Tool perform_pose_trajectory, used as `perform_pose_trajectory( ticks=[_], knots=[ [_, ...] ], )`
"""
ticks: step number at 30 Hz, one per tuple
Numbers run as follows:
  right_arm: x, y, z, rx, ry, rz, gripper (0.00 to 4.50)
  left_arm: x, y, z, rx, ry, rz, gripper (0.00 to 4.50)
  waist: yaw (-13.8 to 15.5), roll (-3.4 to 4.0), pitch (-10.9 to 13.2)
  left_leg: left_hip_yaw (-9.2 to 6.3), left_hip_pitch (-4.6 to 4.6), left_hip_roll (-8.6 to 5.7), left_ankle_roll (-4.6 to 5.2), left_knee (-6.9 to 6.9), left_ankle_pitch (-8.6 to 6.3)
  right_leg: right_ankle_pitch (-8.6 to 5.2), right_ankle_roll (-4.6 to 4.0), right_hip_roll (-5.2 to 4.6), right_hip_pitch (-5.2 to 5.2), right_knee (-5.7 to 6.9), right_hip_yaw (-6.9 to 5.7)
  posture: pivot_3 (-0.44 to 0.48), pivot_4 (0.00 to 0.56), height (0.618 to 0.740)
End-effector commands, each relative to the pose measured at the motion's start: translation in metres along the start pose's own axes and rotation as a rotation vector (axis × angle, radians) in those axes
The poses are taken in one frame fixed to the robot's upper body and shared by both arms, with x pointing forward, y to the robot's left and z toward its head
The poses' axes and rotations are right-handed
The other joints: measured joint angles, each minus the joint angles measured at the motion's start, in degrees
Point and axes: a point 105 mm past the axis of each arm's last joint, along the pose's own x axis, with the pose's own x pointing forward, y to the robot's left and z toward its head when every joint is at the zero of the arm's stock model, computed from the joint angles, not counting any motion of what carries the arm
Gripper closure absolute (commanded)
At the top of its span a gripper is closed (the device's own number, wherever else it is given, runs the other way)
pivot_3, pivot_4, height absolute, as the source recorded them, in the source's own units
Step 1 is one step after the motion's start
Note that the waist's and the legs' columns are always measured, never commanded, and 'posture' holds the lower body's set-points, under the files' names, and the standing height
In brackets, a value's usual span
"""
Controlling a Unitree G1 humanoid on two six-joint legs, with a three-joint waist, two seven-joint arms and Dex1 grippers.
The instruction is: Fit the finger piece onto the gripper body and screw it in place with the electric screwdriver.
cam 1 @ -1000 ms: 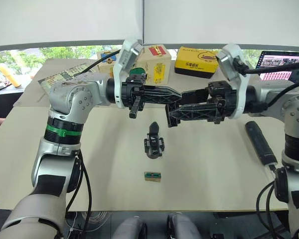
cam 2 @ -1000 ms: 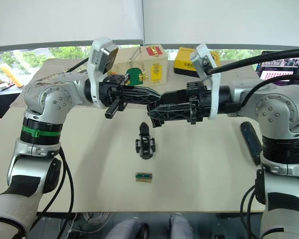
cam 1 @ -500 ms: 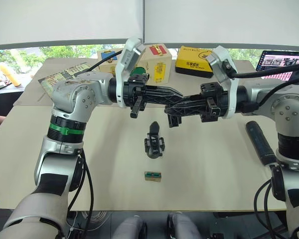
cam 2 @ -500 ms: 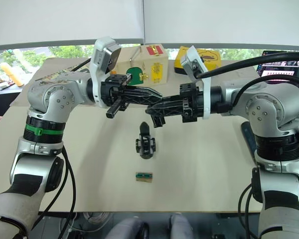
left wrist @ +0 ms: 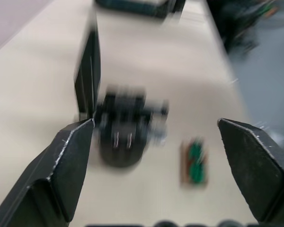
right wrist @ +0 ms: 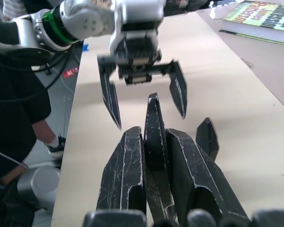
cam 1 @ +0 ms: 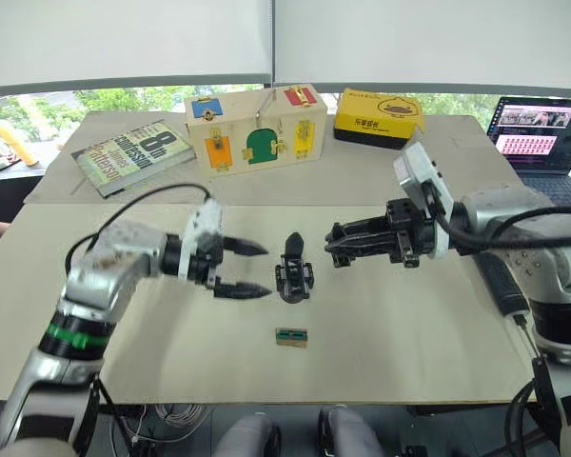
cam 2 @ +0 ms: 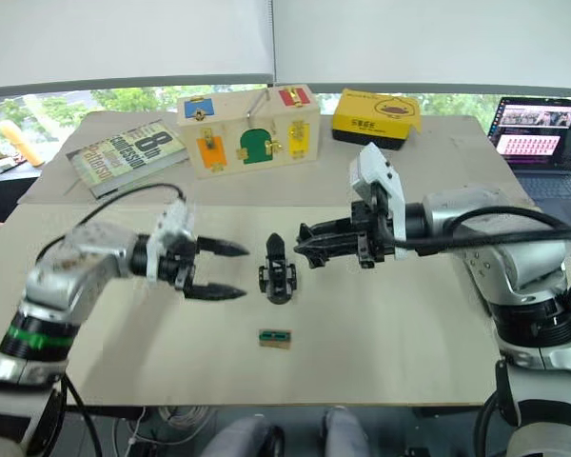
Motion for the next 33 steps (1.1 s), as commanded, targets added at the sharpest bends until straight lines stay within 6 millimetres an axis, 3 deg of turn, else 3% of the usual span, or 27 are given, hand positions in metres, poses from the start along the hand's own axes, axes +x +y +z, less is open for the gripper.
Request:
perform_pose_trajectory(
  ticks=[1,10,17,20,23,28,33],
  knots=[
    [-0.005,0.004,0.010,-0.059,-0.040,-0.020,4.19,0.015,0.006,-0.002,0.076,-0.020,0.096,0.00,0.61,-0.01,0.00,0.00,-0.03,0.00,0.00,0.04,0.00,0.01,0.01,0.00,0.00,0.00,-0.01,0.000,0.150,0.740],
    [-0.004,0.008,0.004,-0.022,-0.048,-0.028,4.19,0.066,0.011,-0.040,0.072,-0.045,0.126,0.00,1.07,-0.01,0.00,0.00,-0.04,-0.01,0.08,0.05,-0.04,0.05,0.06,0.02,-0.04,0.00,0.00,0.000,0.150,0.740],
    [-0.005,0.012,-0.001,0.023,-0.060,-0.056,4.19,0.089,0.024,-0.036,0.044,-0.112,0.175,0.00,1.42,-0.02,-0.01,-0.01,-0.08,-0.01,0.13,0.24,-0.07,0.06,0.07,-0.01,0.01,0.01,0.01,0.000,0.150,0.740],
    [-0.007,0.017,-0.007,0.025,-0.049,-0.064,4.19,0.094,0.018,-0.035,0.046,-0.136,0.110,0.81,1.29,-0.03,-0.01,0.00,-0.09,0.00,0.20,0.26,-0.10,0.06,0.08,0.00,0.00,0.04,0.02,0.000,0.150,0.740],
    [-0.006,0.022,-0.013,-0.008,-0.035,-0.045,4.19,0.097,0.014,-0.034,0.070,-0.140,0.049,2.12,1.31,-0.03,-0.01,0.00,-0.09,0.00,0.21,0.26,-0.11,0.06,0.08,0.00,-0.01,0.04,0.02,0.000,0.150,0.740],
    [0.003,0.029,-0.014,-0.062,-0.096,0.009,4.19,0.103,0.020,-0.028,0.125,-0.122,-0.034,2.14,1.37,-0.03,-0.01,0.00,-0.10,-0.01,0.21,0.34,-0.11,0.07,0.09,0.00,0.02,0.06,0.00,0.000,0.150,0.740],
    [0.024,0.020,-0.022,-0.110,-0.149,0.007,4.19,0.112,0.029,-0.023,0.172,-0.104,-0.059,2.14,1.36,-0.04,-0.01,0.00,-0.13,-0.03,0.26,0.42,-0.14,0.09,0.14,0.00,0.03,0.06,-0.02,0.000,0.150,0.740]
  ],
)
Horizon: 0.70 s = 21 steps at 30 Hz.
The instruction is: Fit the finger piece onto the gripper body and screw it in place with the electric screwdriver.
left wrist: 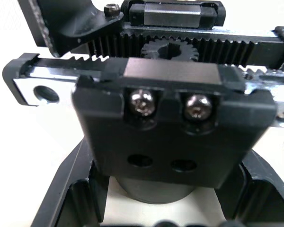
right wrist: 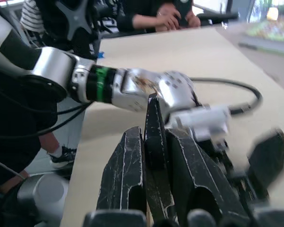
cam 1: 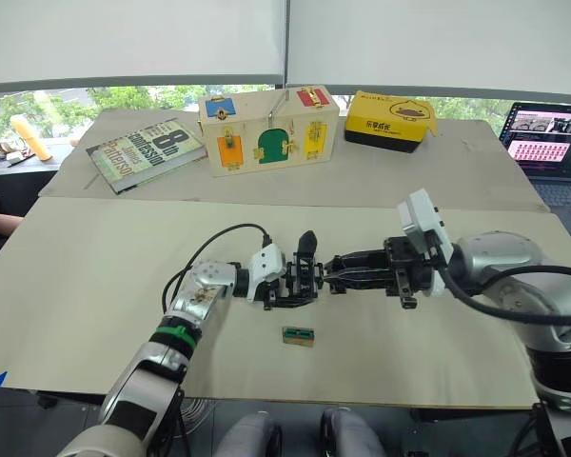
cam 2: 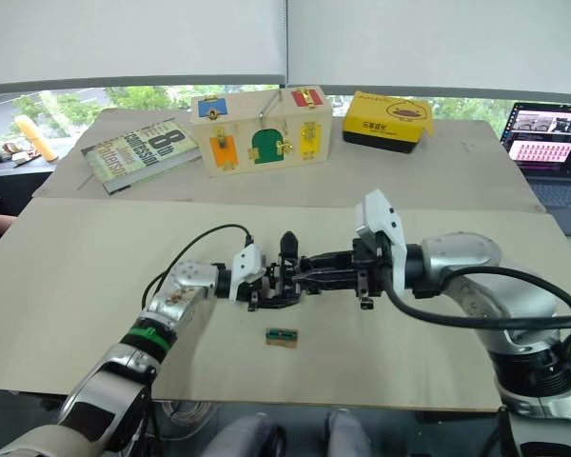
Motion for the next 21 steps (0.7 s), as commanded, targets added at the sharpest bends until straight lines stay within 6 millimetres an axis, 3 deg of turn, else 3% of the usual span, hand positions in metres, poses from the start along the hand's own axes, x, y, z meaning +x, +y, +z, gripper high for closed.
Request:
perform_pose_trajectory(
  ticks=[1,7,21],
  knots=[
    [0.009,-0.006,-0.002,-0.053,-0.029,-0.019,4.19,0.005,0.005,0.012,0.057,-0.025,-0.016,2.14,-0.13,0.00,0.00,0.00,-0.03,-0.01,0.02,0.02,-0.01,0.01,0.01,0.00,-0.02,0.00,0.00,0.000,0.150,0.740],
    [0.023,-0.019,-0.014,-0.070,-0.041,-0.047,4.19,0.002,0.004,0.009,0.052,-0.026,-0.019,2.14,-0.45,0.00,0.00,0.00,-0.03,-0.03,0.04,0.00,-0.02,0.01,0.02,0.03,-0.07,0.02,-0.02,0.000,0.150,0.740],
    [0.029,-0.030,-0.029,-0.049,-0.021,-0.037,4.19,0.001,0.001,0.007,0.048,-0.027,-0.020,2.14,-1.15,0.01,0.00,0.00,-0.02,-0.04,0.04,0.03,-0.02,0.01,0.02,0.05,-0.06,0.04,-0.03,0.000,0.150,0.740]
  ],
)
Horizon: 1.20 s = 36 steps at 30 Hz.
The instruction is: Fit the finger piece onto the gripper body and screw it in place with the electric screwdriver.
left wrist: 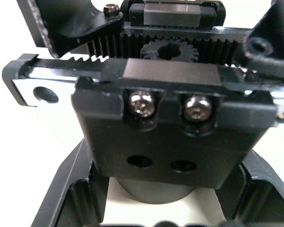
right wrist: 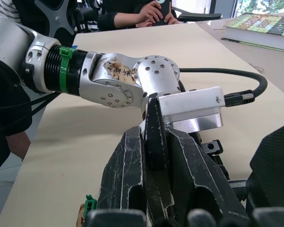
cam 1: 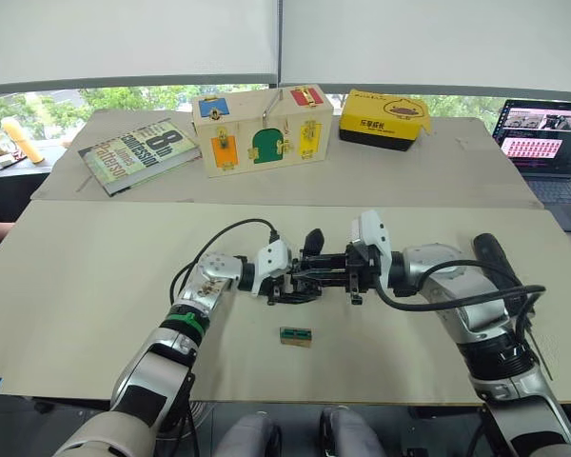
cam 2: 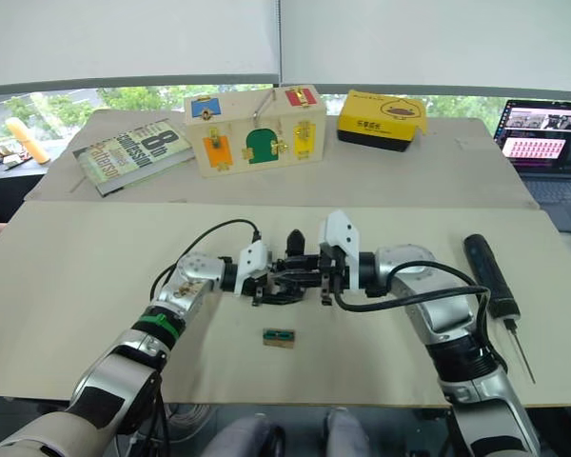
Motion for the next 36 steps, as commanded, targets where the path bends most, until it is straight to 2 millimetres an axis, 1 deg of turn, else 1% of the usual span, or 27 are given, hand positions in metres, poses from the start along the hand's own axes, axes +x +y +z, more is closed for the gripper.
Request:
perform_pose_trajectory(
  ticks=[1,4,11,17,21,25,31,36],
  knots=[
    [0.001,0.001,0.009,-0.039,-0.018,0.022,4.19,0.002,-0.001,0.008,0.039,-0.023,-0.006,2.14,-0.01,0.00,0.00,0.00,0.00,0.00,0.00,0.00,0.00,0.00,0.00,0.00,0.00,0.00,0.00,0.000,0.150,0.740],
    [0.003,0.000,0.008,-0.027,-0.013,0.023,4.19,0.002,-0.001,0.009,0.040,-0.026,-0.005,2.14,-0.04,0.00,0.00,0.00,0.00,0.00,0.00,-0.01,0.00,0.00,0.00,0.00,0.00,0.00,0.00,0.000,0.150,0.740],
    [0.002,0.003,-0.007,0.025,0.037,0.063,4.19,0.000,-0.001,0.010,0.045,-0.029,-0.003,2.14,-0.14,0.00,0.00,0.00,0.02,0.00,0.00,-0.01,0.00,0.00,0.00,0.00,0.01,0.00,0.00,0.000,0.150,0.740],
    [0.001,-0.001,-0.020,0.104,0.066,0.080,4.19,-0.001,0.001,0.011,0.050,-0.028,-0.001,2.14,-0.25,0.01,-0.01,0.00,0.05,0.00,0.00,-0.01,0.00,0.00,0.00,-0.01,0.04,0.01,0.00,0.000,0.150,0.740],
    [0.004,-0.006,-0.028,0.143,0.085,0.083,4.19,-0.001,0.001,0.013,0.053,-0.031,-0.003,2.14,-0.31,0.02,-0.02,0.00,0.08,0.00,0.00,-0.02,0.00,0.00,0.00,-0.01,0.06,0.01,0.01,0.000,0.150,0.740],
    [0.005,-0.004,-0.035,0.165,0.097,0.113,4.19,0.000,0.002,0.014,0.055,-0.033,-0.001,2.14,-0.40,0.03,-0.03,-0.01,0.11,0.00,0.00,-0.01,0.00,0.00,0.00,-0.02,0.08,0.02,0.02,0.000,0.150,0.740],
    [-0.004,-0.001,-0.051,0.190,0.141,0.118,4.19,-0.001,0.003,0.016,0.059,-0.037,0.004,2.14,-0.38,0.04,-0.08,-0.01,0.13,0.00,0.00,-0.01,0.00,0.00,0.00,-0.02,0.10,0.03,0.01,0.000,0.150,0.740],
    [0.002,0.001,-0.053,0.226,0.211,0.175,4.19,-0.001,0.003,0.016,0.061,-0.038,0.006,2.14,-0.36,0.05,-0.10,-0.01,0.17,0.00,0.00,-0.02,0.00,0.00,0.00,-0.03,0.12,0.03,0.02,0.000,0.150,0.740]
  ],
)
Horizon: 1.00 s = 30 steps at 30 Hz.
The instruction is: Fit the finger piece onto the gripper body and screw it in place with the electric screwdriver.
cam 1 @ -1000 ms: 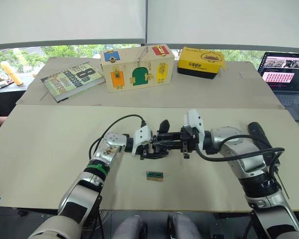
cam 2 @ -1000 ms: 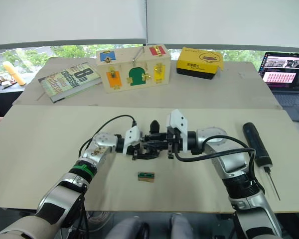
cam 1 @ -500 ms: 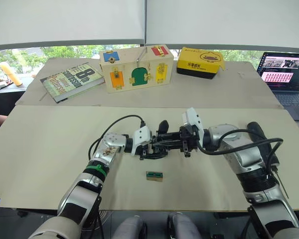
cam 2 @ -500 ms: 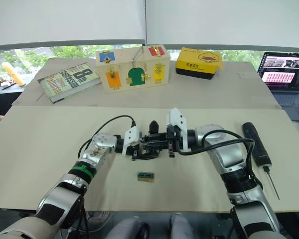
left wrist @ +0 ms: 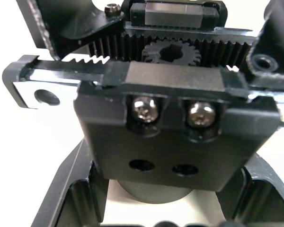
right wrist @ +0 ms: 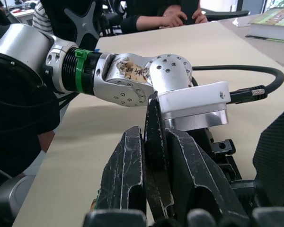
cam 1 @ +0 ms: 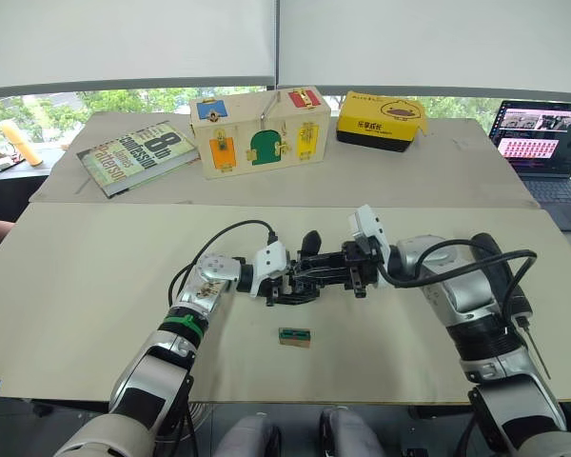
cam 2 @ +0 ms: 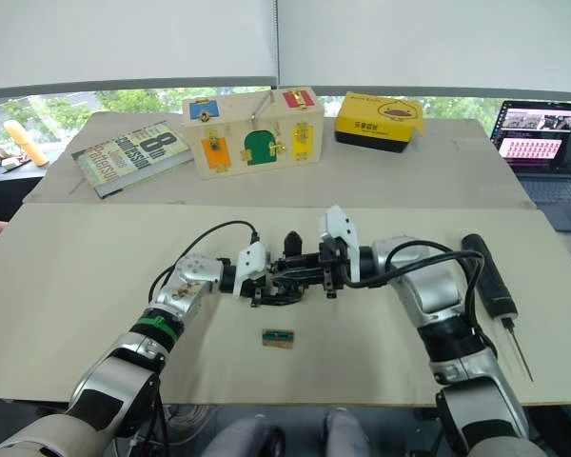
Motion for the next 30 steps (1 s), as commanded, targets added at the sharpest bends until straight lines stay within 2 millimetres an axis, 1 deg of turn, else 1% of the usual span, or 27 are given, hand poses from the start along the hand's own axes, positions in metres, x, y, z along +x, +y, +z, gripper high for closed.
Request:
perform_pose_trajectory(
  ticks=[1,3,5,9,13,18,24,30],
  knots=[
    [0.002,0.007,-0.046,0.163,0.197,0.043,4.19,0.001,0.004,0.019,0.062,-0.044,-0.005,2.14,0.01,0.00,0.00,0.00,0.00,0.00,0.00,0.00,0.00,0.00,0.00,0.00,0.00,0.00,0.00,0.000,0.150,0.740],
    [0.001,0.008,-0.053,0.156,0.239,0.060,4.19,0.002,0.004,0.020,0.064,-0.046,-0.005,2.14,0.03,-0.01,-0.02,0.00,0.00,0.00,0.00,0.00,0.00,0.00,0.00,-0.01,0.01,0.00,0.00,0.000,0.150,0.740],
    [-0.001,0.006,-0.058,0.148,0.256,0.030,4.19,0.002,0.004,0.021,0.066,-0.049,-0.005,2.14,0.08,-0.02,-0.10,-0.01,0.02,0.00,0.00,0.00,0.00,0.00,0.00,-0.02,0.03,0.00,0.00,0.000,0.150,0.740],
    [-0.007,0.005,-0.061,0.184,0.228,-0.024,4.19,0.002,0.005,0.021,0.066,-0.049,-0.003,2.14,0.08,-0.02,-0.21,-0.02,0.13,0.00,0.00,0.00,0.00,0.00,0.00,-0.02,0.11,-0.01,0.01,0.000,0.150,0.740],
    [-0.010,0.006,-0.064,0.182,0.211,-0.051,4.19,0.001,0.005,0.020,0.066,-0.046,-0.001,2.14,0.09,-0.03,-0.36,-0.02,0.16,0.00,0.00,-0.05,-0.01,0.00,0.00,-0.02,0.11,0.00,0.03,0.000,0.150,0.740],
    [-0.010,0.003,-0.066,0.219,0.224,-0.046,4.19,0.000,0.004,0.020,0.067,-0.044,-0.003,2.14,0.07,-0.03,-0.44,-0.02,0.16,0.00,0.00,-0.07,-0.01,0.00,0.00,-0.02,0.11,-0.01,0.02,0.000,0.150,0.740],
    [-0.004,-0.004,-0.066,0.261,0.250,-0.029,4.19,-0.001,0.004,0.020,0.072,-0.040,-0.005,2.14,-0.01,-0.03,-0.46,-0.02,0.16,0.01,0.01,-0.06,-0.01,0.00,0.00,-0.01,0.11,-0.01,0.04,0.000,0.150,0.740],
    [-0.004,0.001,-0.074,0.281,0.274,-0.035,4.19,-0.002,0.004,0.020,0.075,-0.042,-0.006,2.14,-0.08,-0.04,-0.68,-0.02,0.17,0.02,0.00,-0.09,-0.01,0.00,0.00,-0.01,0.10,-0.01,0.06,0.000,0.150,0.740]
  ],
)
